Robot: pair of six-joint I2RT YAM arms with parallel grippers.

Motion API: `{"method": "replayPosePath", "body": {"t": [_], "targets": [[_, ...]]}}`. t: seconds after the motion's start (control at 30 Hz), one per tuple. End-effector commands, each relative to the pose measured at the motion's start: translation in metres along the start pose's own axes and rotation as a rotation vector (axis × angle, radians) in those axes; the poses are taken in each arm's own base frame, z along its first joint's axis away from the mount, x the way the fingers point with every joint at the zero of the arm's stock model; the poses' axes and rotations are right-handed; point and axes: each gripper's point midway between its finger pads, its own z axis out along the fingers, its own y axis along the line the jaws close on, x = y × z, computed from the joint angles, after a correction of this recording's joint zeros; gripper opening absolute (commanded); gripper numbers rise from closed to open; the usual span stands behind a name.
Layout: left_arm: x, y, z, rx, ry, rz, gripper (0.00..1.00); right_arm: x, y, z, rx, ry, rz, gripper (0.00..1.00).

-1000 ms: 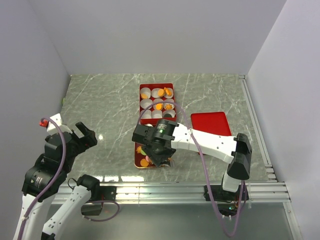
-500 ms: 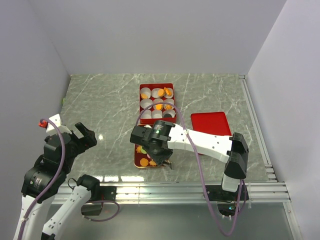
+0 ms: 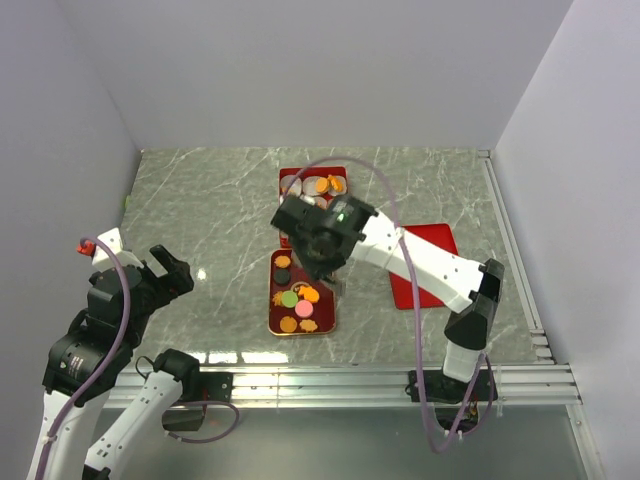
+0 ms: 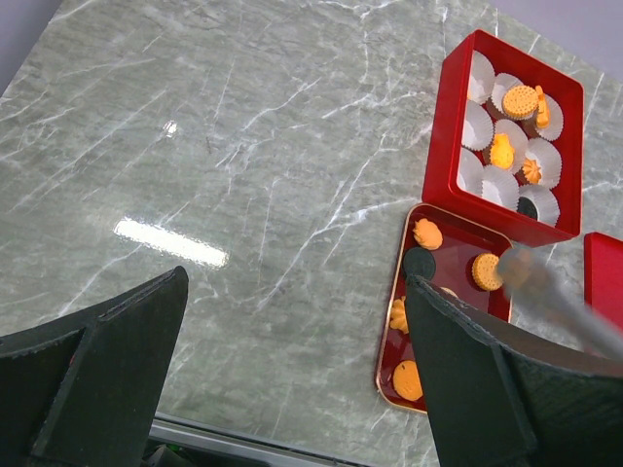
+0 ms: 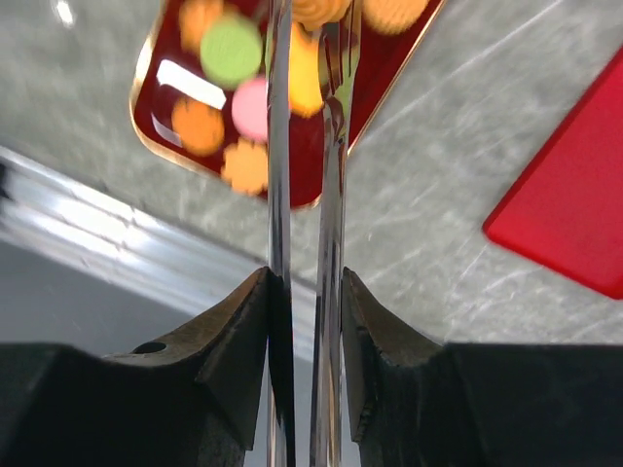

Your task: Pack the cookies

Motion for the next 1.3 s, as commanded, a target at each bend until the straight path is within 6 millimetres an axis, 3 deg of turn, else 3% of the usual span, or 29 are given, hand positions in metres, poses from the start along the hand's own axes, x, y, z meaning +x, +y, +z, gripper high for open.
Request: {"method": "replayPosePath", "body": {"t": [0.0, 0.2, 0.4, 0.63, 0.77, 1.27], "targets": [[-0.006, -0.004, -0.003, 0.027, -0.026, -0.008, 0.99, -0.031, -0.024, -0.024, 0.03, -0.063, 0.068, 0.34], [-0.005, -0.004, -0.003, 0.032, -0.027, -0.003, 0.99, -0.105, -0.038, -0.018, -0.009, -0.169, 0.206, 0.35], [-0.005, -0.006, -0.003, 0.049, -0.029, 0.002, 0.99, -0.145, -0.057, 0.008, -0.034, -0.211, 0.285, 0.35], [-0.002, -0.01, -0.002, 0.063, -0.018, 0.013, 0.99, -0.166, -0.068, 0.027, -0.037, -0.251, 0.305, 0.37], [-0.001, -0.011, -0.002, 0.064, -0.016, 0.015, 0.99, -0.176, -0.062, 0.04, -0.067, -0.26, 0.305, 0.37], [0.001, -0.014, -0.002, 0.084, -0.011, 0.021, 0.99, -0.192, -0.063, 0.09, -0.061, -0.246, 0.314, 0.42]]}}
